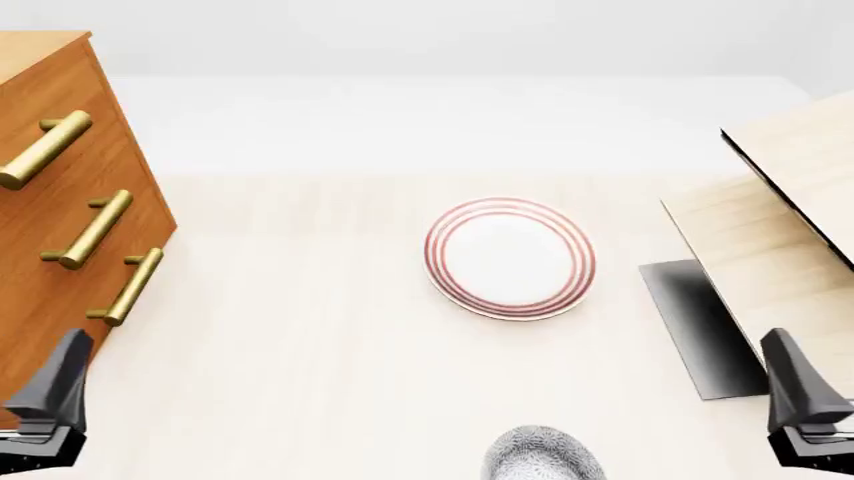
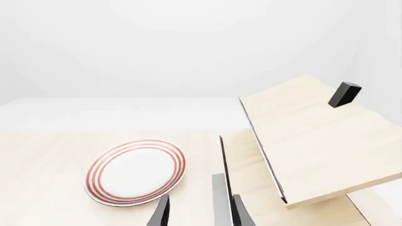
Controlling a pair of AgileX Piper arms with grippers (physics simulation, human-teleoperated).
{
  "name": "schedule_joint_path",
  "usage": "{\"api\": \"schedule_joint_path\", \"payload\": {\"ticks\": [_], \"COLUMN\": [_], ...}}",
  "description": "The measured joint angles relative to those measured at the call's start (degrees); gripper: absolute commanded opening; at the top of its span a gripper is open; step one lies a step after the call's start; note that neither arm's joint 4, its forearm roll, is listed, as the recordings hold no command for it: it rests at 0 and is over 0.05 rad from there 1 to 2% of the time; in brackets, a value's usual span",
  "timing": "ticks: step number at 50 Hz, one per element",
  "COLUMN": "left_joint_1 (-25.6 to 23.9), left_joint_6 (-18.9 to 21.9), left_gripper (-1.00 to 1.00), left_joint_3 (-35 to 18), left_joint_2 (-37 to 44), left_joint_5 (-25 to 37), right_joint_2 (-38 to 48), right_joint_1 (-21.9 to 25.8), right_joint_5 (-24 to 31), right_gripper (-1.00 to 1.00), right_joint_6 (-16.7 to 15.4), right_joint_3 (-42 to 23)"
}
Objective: Open the top drawer of the cabinet and put the bowl in it.
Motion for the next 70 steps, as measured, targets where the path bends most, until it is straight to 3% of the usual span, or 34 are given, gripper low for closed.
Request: {"api": "schedule_joint_path", "payload": {"ticks": [13, 14, 28, 34, 49, 70], "left_joint_1": [0.0, 3.1, -0.2, -0.8, -2.1, -3.2], "left_joint_6": [0.0, -3.4, 0.9, 6.5, 25.9, 48.0], "left_gripper": [1.00, 1.00, 1.00, 1.00, 1.00, 1.00], "left_joint_3": [-0.3, -0.3, -0.5, -1.9, -8.9, -14.4], "left_joint_2": [0.2, 0.2, 2.3, 2.5, 7.8, 22.4], "left_joint_5": [0.1, 0.9, -1.7, -0.2, 3.0, -2.3], "right_joint_2": [0.2, 0.2, 0.3, 0.3, 0.3, 0.3], "right_joint_1": [-0.1, -0.1, -0.1, -0.1, -0.1, 0.0], "right_joint_5": [-0.1, -0.1, -0.1, -0.1, -0.1, -0.1], "right_gripper": [1.00, 1.00, 1.00, 1.00, 1.00, 1.00], "right_joint_6": [0.0, 0.0, 0.0, 0.0, 0.0, 0.0], "right_joint_3": [-0.1, -0.1, -0.2, -0.2, -0.2, -0.2]}}
